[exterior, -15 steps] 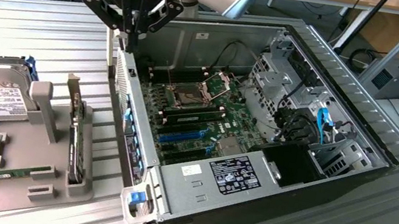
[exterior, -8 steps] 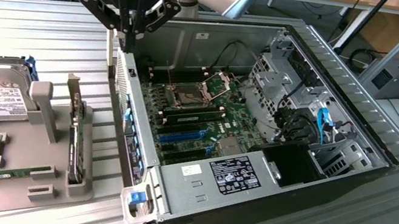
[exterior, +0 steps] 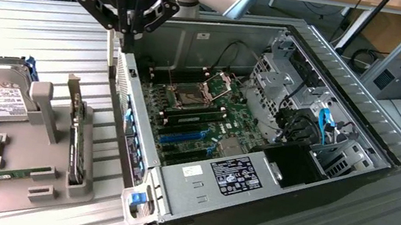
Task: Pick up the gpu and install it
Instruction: 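Reach for the gpu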
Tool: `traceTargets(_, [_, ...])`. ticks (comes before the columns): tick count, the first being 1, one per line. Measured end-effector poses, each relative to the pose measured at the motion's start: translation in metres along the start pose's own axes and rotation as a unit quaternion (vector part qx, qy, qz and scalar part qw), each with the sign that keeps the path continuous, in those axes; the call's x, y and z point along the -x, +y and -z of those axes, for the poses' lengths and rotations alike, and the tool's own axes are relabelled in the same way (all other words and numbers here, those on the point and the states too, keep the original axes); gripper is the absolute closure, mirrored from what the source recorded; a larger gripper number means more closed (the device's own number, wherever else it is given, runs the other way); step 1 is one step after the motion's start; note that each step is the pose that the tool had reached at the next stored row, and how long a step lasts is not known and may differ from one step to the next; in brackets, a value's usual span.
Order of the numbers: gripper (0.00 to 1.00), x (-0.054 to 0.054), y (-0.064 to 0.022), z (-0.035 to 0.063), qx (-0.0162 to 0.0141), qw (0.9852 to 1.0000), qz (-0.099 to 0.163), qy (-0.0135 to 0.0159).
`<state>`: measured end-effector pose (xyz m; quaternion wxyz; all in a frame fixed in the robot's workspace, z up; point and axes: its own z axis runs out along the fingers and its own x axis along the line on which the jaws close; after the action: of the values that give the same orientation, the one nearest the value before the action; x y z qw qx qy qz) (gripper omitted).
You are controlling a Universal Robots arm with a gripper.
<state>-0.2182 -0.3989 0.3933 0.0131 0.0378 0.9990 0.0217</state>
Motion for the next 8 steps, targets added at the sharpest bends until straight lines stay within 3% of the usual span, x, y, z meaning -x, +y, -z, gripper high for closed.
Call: traceTargets(8, [0.89,-0.002,-0.0002,0.0001,0.0,1.0,0.0,0.0])
